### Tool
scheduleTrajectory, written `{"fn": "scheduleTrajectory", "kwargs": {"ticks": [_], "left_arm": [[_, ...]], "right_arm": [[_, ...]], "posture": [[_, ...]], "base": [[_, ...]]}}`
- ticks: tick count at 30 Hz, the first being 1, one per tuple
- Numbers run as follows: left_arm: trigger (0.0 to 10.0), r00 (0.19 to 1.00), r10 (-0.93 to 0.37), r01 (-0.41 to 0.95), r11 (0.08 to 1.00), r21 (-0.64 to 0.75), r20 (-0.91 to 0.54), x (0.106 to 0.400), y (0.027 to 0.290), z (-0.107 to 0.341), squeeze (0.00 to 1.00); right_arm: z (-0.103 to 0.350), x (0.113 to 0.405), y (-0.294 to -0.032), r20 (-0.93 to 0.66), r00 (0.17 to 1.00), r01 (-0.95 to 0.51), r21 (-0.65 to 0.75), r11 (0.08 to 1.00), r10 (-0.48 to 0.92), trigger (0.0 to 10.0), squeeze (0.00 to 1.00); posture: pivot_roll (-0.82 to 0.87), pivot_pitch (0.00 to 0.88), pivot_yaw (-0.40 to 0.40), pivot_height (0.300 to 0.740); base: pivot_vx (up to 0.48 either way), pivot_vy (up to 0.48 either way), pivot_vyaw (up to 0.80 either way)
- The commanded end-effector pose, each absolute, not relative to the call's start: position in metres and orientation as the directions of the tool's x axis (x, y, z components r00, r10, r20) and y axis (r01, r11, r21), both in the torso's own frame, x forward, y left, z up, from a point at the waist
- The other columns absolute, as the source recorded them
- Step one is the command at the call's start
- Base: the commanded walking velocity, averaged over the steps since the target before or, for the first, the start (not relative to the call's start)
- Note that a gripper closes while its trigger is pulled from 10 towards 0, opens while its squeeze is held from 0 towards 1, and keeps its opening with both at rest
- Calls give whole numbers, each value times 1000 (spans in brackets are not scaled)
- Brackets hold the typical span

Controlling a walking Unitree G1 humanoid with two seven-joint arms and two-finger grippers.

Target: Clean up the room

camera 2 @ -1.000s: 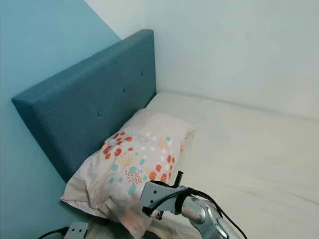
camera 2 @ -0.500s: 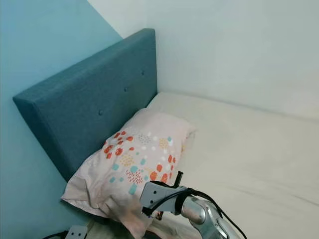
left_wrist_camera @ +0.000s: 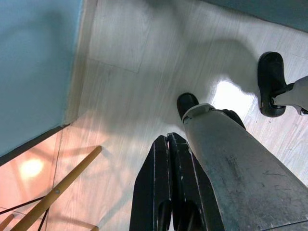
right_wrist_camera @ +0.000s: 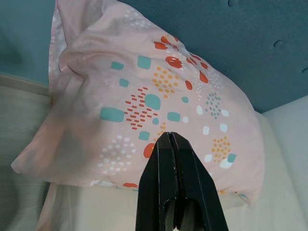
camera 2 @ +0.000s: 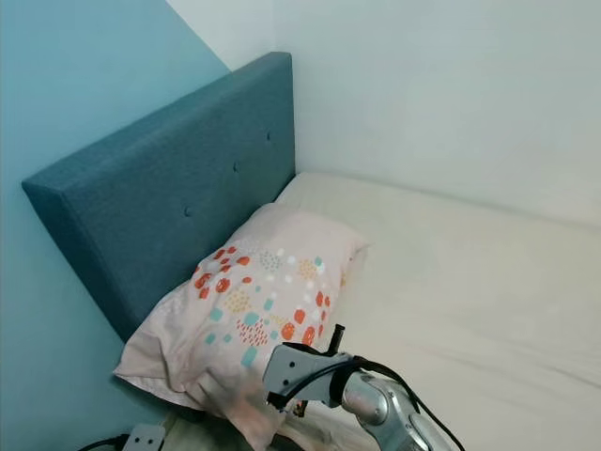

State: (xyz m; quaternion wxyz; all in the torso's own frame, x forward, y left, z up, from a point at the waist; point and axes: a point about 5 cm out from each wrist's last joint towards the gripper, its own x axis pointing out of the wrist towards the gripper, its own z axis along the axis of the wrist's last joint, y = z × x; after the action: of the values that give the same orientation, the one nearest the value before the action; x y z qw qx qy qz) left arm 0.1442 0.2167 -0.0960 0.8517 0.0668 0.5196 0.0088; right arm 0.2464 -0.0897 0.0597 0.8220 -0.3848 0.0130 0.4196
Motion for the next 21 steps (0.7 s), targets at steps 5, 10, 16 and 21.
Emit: {"fn": "scheduleTrajectory", "kwargs": {"ticks": [5, 10, 16, 21], "left_arm": [[10000, 460, 99, 43, 990, 133, -882, 146, 225, -94, 0], [10000, 453, 89, 74, 988, 136, -887, 145, 223, -95, 0], [10000, 487, 87, 31, 993, 117, -869, 155, 217, -92, 0], [10000, 479, 90, 26, 993, 117, -873, 151, 217, -94, 0]], "right_arm": [[63, 248, -86, -336, 651, -695, -625, 356, 681, 10000, 0], [64, 249, -83, -333, 651, -694, -625, 357, 682, 10000, 0], [62, 250, -86, -340, 647, -699, -622, 353, 682, 10000, 0], [63, 249, -84, -326, 652, -672, -668, 321, 685, 10000, 0]], "posture": [[-187, 41, 19, 740], [-177, 30, 15, 740], [-108, 12, -18, 740], [-112, 6, -29, 740]], "base": [[0, 0, 0], [0, 0, 0], [0, 0, 0], [0, 0, 0]]}}
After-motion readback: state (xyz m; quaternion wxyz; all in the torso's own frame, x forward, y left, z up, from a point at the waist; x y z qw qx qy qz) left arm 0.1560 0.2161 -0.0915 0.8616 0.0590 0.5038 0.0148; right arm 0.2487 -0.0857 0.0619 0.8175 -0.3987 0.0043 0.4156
